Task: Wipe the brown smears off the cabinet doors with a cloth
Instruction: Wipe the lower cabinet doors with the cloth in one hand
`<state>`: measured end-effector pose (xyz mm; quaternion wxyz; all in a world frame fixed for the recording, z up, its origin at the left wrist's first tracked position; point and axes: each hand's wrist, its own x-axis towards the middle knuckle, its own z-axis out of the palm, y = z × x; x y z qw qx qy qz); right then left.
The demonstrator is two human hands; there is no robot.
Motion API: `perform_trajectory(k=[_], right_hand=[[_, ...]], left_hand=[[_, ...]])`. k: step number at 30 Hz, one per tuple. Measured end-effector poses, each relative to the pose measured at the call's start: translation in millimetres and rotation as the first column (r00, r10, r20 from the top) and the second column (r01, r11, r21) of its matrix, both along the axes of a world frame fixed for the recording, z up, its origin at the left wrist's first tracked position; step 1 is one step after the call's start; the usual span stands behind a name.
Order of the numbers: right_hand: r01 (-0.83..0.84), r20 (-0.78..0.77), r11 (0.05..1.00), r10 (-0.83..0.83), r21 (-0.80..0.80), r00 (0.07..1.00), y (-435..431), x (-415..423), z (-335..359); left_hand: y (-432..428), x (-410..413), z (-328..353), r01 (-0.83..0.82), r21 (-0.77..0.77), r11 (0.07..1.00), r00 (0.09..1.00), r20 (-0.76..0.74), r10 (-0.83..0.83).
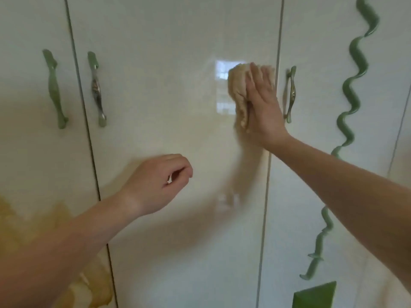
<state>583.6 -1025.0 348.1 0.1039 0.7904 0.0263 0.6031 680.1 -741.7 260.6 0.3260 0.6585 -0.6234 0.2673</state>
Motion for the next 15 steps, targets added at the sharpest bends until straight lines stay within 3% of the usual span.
perform_trajectory(k=[2, 3, 5, 7, 9, 10, 12, 14, 15], right_hand=[[-0.037, 0.128, 0.981, 0.013, 0.189, 0.992, 43, 32, -38], [-0.044, 0.117, 0.988, 0.027, 0.151, 0.993, 65, 45, -77], [-0.085, -0.095, 0.993, 0.077, -0.082, 0.992, 109, 63, -168], [-0.143, -0.376, 0.895, -0.03, -0.423, 0.926, 125, 58, -225], [-0.213, -0.466, 0.764, -0.127, -0.609, 0.876, 111, 51, -204], [-0.201, -0.441, 0.756, -0.127, -0.623, 0.888, 106, 48, -176], [-0.071, -0.267, 0.898, -0.053, -0.434, 0.962, 99, 48, -103], [-0.002, -0.017, 1.0, 0.003, 0.028, 1.0, 87, 46, -30], [-0.021, 0.085, 0.971, 0.001, 0.239, 0.996, 87, 46, -3]], left_hand=[[9, 5, -4, -0.041, 0.023, 0.999, 0.999, -0.008, 0.042], [13, 10, -7, -0.067, 0.032, 0.997, 0.998, -0.017, 0.067], [30, 22, -13, -0.114, 0.035, 0.993, 0.993, -0.039, 0.116], [48, 31, -19, -0.148, 0.059, 0.987, 0.987, -0.047, 0.151], [70, 38, -22, -0.195, 0.115, 0.974, 0.98, -0.018, 0.199], [81, 40, -22, -0.215, 0.128, 0.968, 0.976, -0.017, 0.219], [104, 46, -17, -0.237, 0.112, 0.965, 0.969, -0.049, 0.243], [118, 52, -13, -0.255, 0.077, 0.964, 0.961, -0.085, 0.262], [125, 54, -10, -0.261, 0.059, 0.964, 0.959, -0.101, 0.266]])
